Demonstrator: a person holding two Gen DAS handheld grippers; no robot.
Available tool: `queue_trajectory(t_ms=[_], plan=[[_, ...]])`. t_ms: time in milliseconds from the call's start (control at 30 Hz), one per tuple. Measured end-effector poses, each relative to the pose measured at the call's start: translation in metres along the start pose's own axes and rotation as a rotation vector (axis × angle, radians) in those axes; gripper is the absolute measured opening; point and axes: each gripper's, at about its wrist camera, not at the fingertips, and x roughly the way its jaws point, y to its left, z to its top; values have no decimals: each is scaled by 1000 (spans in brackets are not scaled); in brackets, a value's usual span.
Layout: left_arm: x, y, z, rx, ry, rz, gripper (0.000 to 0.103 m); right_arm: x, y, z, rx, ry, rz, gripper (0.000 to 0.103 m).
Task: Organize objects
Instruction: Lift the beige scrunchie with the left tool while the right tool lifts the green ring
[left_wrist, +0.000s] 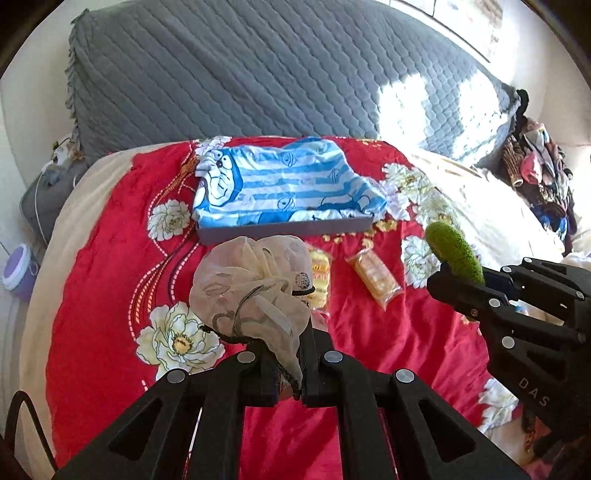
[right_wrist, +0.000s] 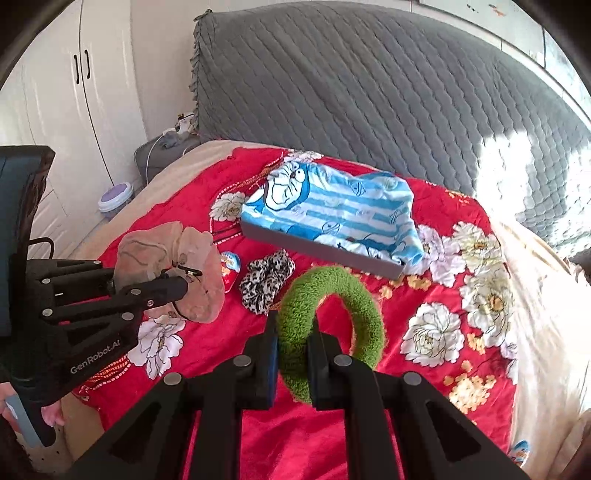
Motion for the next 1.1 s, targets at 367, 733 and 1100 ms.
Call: queue_trajectory(t_ms=[367,733,1100], plan=[[-28,-6,20,10,-33,53,7,-26,-2,22,-4,-49,-17,13],[-46,-12,54,5,-60,93,7,-45,-10,50,-3,-98,-28,13],[-48,-13,79,13,-89,130,7,-58,-16,80,-27,-149,-49,13]])
